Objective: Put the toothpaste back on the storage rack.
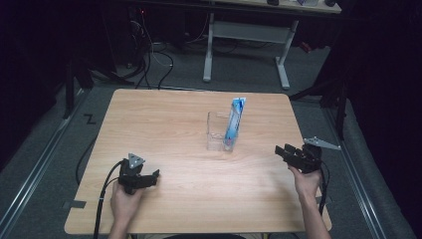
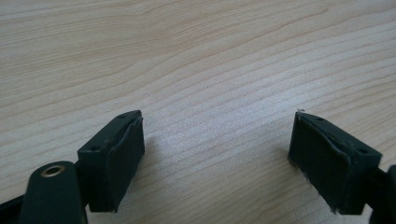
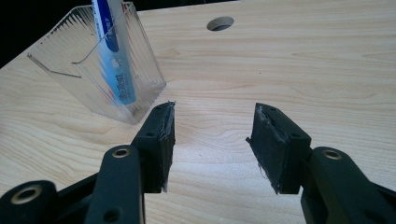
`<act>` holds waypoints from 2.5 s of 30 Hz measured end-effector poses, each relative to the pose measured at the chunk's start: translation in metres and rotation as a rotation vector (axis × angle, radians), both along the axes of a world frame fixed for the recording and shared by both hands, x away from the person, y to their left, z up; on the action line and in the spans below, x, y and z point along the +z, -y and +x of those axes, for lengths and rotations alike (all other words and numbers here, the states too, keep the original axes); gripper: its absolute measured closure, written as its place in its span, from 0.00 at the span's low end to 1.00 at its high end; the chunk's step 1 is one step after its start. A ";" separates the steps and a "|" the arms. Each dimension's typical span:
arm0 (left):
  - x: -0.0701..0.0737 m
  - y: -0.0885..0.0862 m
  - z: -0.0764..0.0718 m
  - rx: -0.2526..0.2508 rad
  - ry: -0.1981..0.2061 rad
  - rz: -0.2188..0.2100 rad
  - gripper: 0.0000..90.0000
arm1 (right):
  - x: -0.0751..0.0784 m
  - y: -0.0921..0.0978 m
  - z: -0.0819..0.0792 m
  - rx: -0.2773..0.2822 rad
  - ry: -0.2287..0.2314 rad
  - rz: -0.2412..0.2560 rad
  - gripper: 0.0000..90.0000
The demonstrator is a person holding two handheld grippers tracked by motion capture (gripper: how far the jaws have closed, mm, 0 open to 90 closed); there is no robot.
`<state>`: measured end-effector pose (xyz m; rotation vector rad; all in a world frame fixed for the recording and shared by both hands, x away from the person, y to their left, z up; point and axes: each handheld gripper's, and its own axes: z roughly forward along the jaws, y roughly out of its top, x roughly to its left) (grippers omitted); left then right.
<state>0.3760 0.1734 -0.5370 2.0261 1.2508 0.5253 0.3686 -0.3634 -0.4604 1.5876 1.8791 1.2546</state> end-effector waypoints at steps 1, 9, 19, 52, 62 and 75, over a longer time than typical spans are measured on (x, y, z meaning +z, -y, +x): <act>0.000 0.000 0.000 0.000 0.000 0.000 0.21 | -0.001 0.000 0.000 0.000 -0.002 -0.004 0.55; 0.000 0.000 0.000 0.000 0.000 0.000 0.21 | -0.010 -0.005 0.002 0.002 -0.021 -0.024 0.56; 0.000 0.000 0.000 0.000 0.000 0.000 0.21 | -0.016 -0.006 0.003 -0.009 -0.036 -0.062 0.56; 0.000 0.000 0.000 0.000 0.000 -0.001 0.21 | -0.046 -0.032 0.023 0.020 -0.094 -0.148 0.56; 0.000 0.000 0.000 0.000 0.000 -0.001 0.21 | -0.056 -0.037 0.028 0.025 -0.108 -0.181 0.55; 0.000 0.000 0.000 0.000 0.000 -0.001 0.21 | -0.066 -0.043 0.033 0.021 -0.125 -0.229 0.55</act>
